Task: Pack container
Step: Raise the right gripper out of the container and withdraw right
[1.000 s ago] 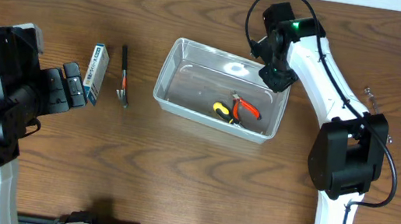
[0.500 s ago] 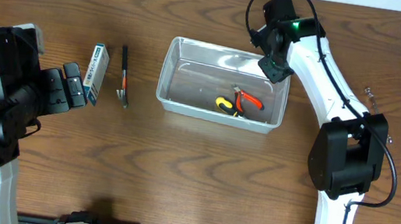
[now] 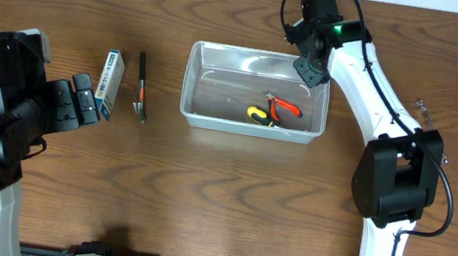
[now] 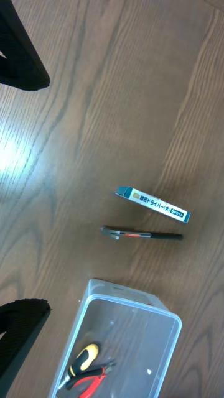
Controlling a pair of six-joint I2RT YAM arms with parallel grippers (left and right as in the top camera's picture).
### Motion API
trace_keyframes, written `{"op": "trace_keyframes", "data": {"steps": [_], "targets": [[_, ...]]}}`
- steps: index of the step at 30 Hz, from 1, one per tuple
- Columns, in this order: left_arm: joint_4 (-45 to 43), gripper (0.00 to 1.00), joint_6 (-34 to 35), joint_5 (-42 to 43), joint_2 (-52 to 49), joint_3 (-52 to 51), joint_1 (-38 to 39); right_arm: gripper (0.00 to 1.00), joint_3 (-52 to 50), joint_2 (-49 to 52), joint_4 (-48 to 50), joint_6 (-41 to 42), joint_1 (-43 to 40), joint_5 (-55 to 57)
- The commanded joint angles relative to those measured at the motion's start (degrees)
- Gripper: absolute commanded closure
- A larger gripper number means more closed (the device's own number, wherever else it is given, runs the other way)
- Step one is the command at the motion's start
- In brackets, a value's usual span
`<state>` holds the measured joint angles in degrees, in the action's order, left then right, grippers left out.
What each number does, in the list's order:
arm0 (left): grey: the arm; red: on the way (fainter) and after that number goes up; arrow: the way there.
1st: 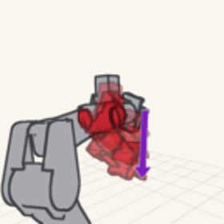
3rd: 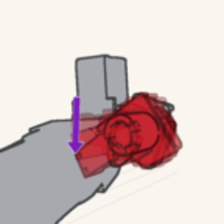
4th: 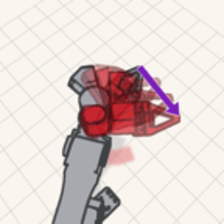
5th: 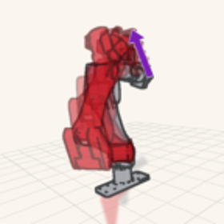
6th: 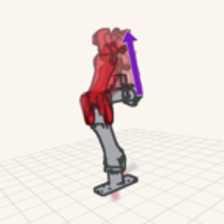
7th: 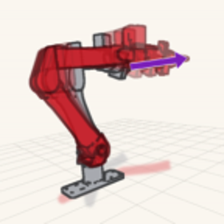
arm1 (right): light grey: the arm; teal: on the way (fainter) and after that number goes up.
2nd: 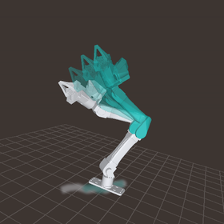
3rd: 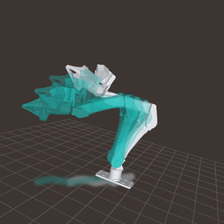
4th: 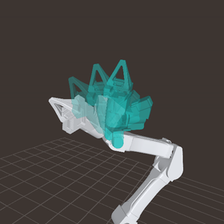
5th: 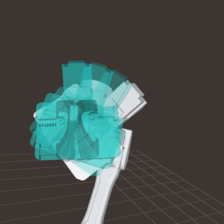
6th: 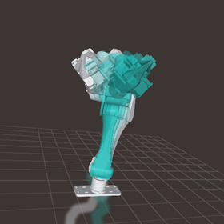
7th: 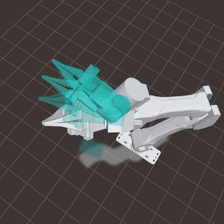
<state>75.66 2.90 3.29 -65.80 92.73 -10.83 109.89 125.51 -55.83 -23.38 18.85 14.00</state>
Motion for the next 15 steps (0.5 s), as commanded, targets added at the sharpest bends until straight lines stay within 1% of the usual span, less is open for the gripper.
{"op": "trace_keyframes", "data": {"steps": [1, 3, 5, 9, 11, 12, 13, 14, 15], "targets": [[0.2, 0.02, -0.7, 0.5, 0.0, 1.2, -0.3, 0.71, 0.3, -1.0, 0.7, 0.7, -0.7, 1.0], [0.2, 0.02, -0.8, 0.5, 0.0, 1.2, -0.3, 0.74, 0.4, -1.0, 0.5, 2.1, -0.7, 1.0], [0.2, 0.02, -0.8, 0.5, 0.0, 1.2, -0.3, 0.74, 0.4, -1.6, -0.9, 2.6, -0.5, -0.5], [0.1, 0.02, -0.8, 0.5, 0.0, 1.2, -0.3, 0.73, 0.4, -5.2, -6.3, 2.9, 0.4, -5.3], [0.1, 0.02, -0.8, 0.5, 0.0, 1.2, -0.3, 0.72, 0.4, -7.8, -8.2, 5.7, 0.4, -6.1], [0.1, 0.02, -0.8, 0.5, -0.1, 1.2, -0.3, 0.70, 0.4, -9.3, -9.0, 7.3, 0.2, -6.1], [0.1, 0.02, -0.8, 0.5, 0.0, 1.2, -0.3, 0.60, 0.4, -11.0, -10.0, 8.9, -0.2, -6.1], [0.1, 0.02, -1.0, 0.5, -0.1, 1.2, -0.3, 0.49, 0.4, -13.0, -11.2, 9.9, -0.8, -6.1], [0.1, 0.02, -1.2, 0.5, -0.1, 1.2, -0.3, 0.26, 0.4, -15.2, -12.7, 10.9, -1.7, -6.1]]}}
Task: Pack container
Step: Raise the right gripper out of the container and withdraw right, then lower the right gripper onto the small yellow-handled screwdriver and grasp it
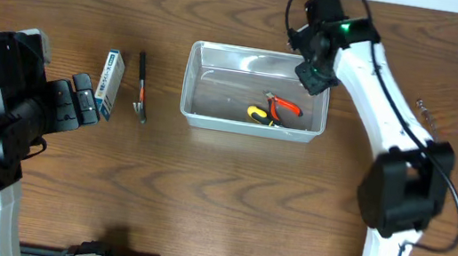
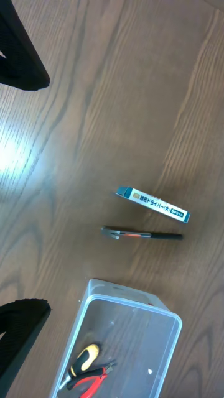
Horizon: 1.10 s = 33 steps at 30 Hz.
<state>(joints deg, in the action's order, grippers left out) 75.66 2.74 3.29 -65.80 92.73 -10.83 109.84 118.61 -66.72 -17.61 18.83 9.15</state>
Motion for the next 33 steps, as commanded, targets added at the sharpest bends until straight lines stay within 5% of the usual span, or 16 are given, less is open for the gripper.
{"op": "trace_keyframes", "data": {"steps": [1, 13, 24, 28, 33], "targets": [[0.1, 0.02, -1.0, 0.5, -0.1, 1.2, -0.3, 0.01, 0.4, -10.0, -3.1, 5.7, -2.5, -1.3], [0.2, 0.02, -1.0, 0.6, 0.0, 1.2, -0.3, 0.01, 0.4, -29.3, -30.4, 19.1, -22.6, -6.5], [1.2, 0.02, -1.0, 0.6, 0.0, 1.2, -0.3, 0.01, -16.4, -57.5, -30.6, 25.5, -28.1, -21.4], [1.3, 0.02, -1.0, 0.6, 0.0, 1.2, -0.3, 0.01, -26.1, -65.8, -30.6, 27.1, -28.1, -18.5], [1.2, 0.02, -1.0, 0.6, 0.0, 1.2, -0.3, 0.01, -34.5, -64.4, -26.5, 27.7, -28.4, -8.8]]}}
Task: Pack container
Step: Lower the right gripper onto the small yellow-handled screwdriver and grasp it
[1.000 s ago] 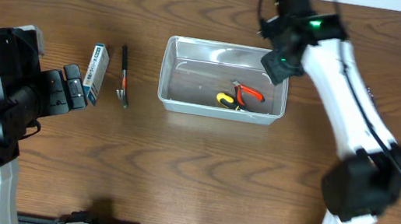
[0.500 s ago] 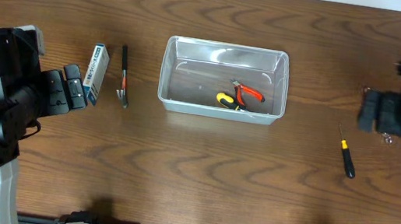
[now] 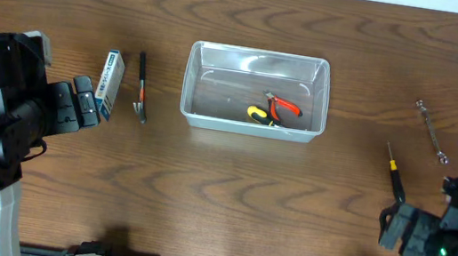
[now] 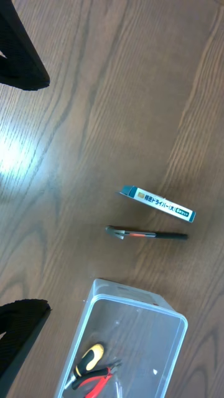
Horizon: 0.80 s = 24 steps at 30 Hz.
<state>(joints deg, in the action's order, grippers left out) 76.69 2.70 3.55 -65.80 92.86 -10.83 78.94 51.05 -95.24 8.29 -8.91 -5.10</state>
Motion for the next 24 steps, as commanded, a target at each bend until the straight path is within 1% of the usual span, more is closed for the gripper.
{"op": "trace_keyframes", "data": {"steps": [1, 3, 6, 9, 12, 16, 20, 24], "targets": [[0.2, 0.02, -1.0, 0.3, 0.0, 1.0, -0.3, 0.01, -4.6, 4.8, 3.9, 0.9, -0.9, 5.8], [0.2, 0.02, -0.9, 0.3, 0.0, 1.0, -0.3, 0.01, -5.4, 9.4, 7.6, -1.8, -1.7, 6.4], [0.2, 0.02, -1.0, 0.3, 0.0, 1.0, -0.3, 0.01, -5.3, 17.7, 11.7, -8.0, -3.1, 10.9], [0.3, 0.02, -1.0, 0.3, 0.0, 1.0, -0.3, 0.01, -5.3, 25.8, 14.1, -9.2, -4.9, 17.2], [0.4, 0.02, -1.0, 0.3, 0.0, 1.0, -0.3, 0.01, -5.4, 31.9, 17.8, -9.3, -6.8, 16.5], [0.4, 0.02, -1.0, 0.3, 0.0, 1.0, -0.3, 0.01, -6.0, 38.7, 22.4, -12.3, -8.9, 14.4], [0.4, 0.02, -1.0, 0.3, 0.0, 1.0, -0.3, 0.01, -7.3, 43.2, 27.4, -15.7, -9.0, 13.6], [0.4, 0.02, -1.0, 0.3, 0.0, 1.0, -0.3, 0.03, -7.6, 46.9, 31.1, -20.9, -9.0, 9.4]]}}
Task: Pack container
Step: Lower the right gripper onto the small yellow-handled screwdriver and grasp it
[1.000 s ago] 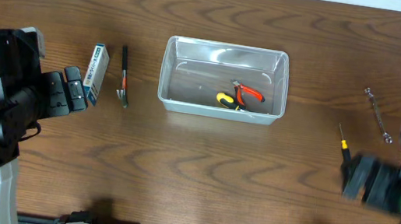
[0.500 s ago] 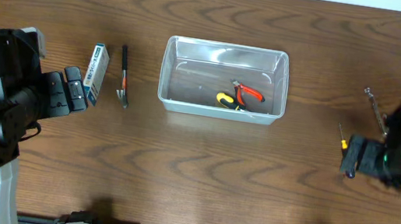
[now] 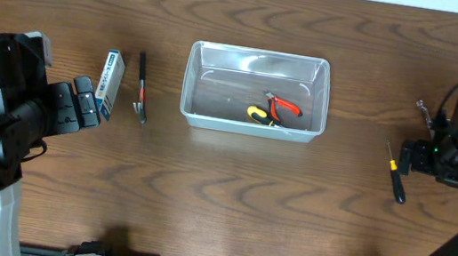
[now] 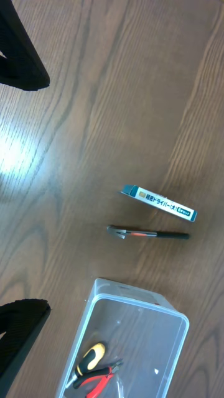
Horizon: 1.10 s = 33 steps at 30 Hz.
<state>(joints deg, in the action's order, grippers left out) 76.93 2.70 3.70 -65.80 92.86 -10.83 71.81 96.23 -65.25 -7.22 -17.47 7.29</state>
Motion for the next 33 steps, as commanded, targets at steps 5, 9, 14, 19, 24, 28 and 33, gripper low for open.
{"op": "trace_keyframes", "data": {"steps": [5, 9, 14, 19, 24, 28, 33], "targets": [[0.2, 0.02, -1.0, 0.2, 0.0, 1.0, -0.3, 0.03, -0.4, 6.0, 4.6, -8.3, -0.4, -4.3], [0.1, 0.02, -1.0, 0.2, -0.1, 1.0, -0.3, 0.02, -0.4, 9.2, 8.1, -12.3, -0.4, -8.3], [0.2, 0.01, -1.0, 0.2, 0.0, 1.0, -0.3, 0.02, -0.4, 12.7, 9.4, -12.8, 0.1, -8.0], [0.2, 0.02, -1.0, 0.2, -0.1, 1.0, -0.3, 0.01, -0.5, 12.4, 8.8, -10.9, 1.2, -4.2], [0.2, 0.02, -1.0, 0.2, -0.1, 1.0, -0.3, 0.05, -1.0, 10.7, 4.9, -9.4, 2.8, -4.3], [0.1, 0.02, -1.0, 0.2, -0.1, 1.0, -0.3, 0.08, -2.3, 5.2, 2.0, -6.2, 6.4, -2.2], [0.1, 0.02, -1.0, 0.2, -0.1, 1.0, -0.3, 0.04, -6.5, -3.0, 0.3, -4.4, 11.4, 4.2]]}}
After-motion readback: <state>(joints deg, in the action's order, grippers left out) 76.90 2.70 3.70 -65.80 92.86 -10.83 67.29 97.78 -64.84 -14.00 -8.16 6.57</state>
